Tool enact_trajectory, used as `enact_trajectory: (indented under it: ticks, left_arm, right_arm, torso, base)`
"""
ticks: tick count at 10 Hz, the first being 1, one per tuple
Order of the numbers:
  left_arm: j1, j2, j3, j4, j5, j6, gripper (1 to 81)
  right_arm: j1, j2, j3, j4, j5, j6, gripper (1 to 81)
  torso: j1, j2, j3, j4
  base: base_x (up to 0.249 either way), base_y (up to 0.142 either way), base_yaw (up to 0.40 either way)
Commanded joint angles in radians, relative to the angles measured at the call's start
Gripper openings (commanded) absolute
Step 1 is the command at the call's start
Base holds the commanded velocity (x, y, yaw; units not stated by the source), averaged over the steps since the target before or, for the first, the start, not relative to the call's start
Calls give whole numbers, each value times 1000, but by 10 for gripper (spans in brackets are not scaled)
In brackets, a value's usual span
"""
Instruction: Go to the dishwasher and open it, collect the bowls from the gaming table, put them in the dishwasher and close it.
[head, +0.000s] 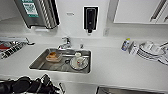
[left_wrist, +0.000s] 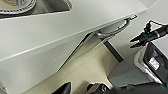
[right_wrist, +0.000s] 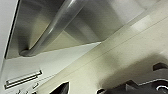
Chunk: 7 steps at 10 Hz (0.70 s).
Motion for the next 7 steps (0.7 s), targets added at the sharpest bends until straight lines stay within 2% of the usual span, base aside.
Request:
enact_trajectory:
  ticks: [1,4,6,7]
  left_arm:
    - [-101,-29,12,-17,20,11,811]
    - [-101,-30,10,-16,18,14,811]
    - [-101,-25,15,-16,12,16,811]
    - [-101,-7,19,-17,-13,14,811]
  right_arm:
    - [140,-67,-27,14,-45,112,811]
    - [204,-77,-72,31,-47,217,811]
    - [213,-77,-121,46,-45,231,811]
    - [209,-73,-130,48,-45,231,811]
  torso:
    - [0,0,0,0]
    - [0,0,0,0]
    - [0,0,0,0]
    - [0,0,0,0]
  base:
    - [0,0,0]
    - [0,0,0]
    - [0,0,0]
    - [0,0,0]
